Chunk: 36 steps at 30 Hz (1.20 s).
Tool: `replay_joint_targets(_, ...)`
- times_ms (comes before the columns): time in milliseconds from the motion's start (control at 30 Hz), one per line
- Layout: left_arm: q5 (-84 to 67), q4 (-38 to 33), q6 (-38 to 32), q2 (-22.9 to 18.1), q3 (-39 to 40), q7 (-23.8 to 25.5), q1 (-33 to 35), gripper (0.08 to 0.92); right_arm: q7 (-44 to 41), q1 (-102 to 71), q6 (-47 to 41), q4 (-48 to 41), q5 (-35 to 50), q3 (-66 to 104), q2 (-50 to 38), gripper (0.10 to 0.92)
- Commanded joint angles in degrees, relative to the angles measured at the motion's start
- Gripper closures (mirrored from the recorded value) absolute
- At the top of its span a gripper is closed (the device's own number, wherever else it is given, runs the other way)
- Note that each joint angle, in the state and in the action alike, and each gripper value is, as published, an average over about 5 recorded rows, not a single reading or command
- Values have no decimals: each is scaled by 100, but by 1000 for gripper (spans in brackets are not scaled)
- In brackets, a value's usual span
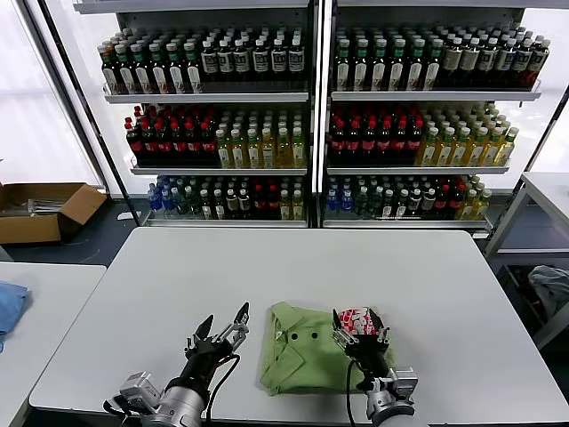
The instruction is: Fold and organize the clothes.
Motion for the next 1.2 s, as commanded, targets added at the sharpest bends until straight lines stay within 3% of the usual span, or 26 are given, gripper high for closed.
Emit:
replay_joint_targets(33, 0, -38, 1, 17, -52, 1, 55, 177, 517, 293, -1258, -580, -649, -176, 112, 203)
replay_joint_targets(267, -2, -17, 1, -11, -21, 0, 8, 177, 547, 216, -1841, -32, -244, -82, 72, 203)
replay_joint_targets(500, 7, 0, 2, 16, -72, 8, -25, 177, 59, -159, -997, 1130, -112, 321, -117, 203)
replay_joint_targets(667, 217, 44, 2, 85, -256, 137, -82, 177, -544, -319, -372, 1374, 52, 1368, -345, 203)
replay_joint_targets(867, 874, 129, 11, 164, -695, 726, -165, 177, -1356, -468, 304, 870, 448, 2726, -756, 203)
replay_joint_targets(1200, 1440, 296, -80, 218, -1478, 2244, -134, 177, -2510, -958, 708, 201, 1354, 4080, -824, 203)
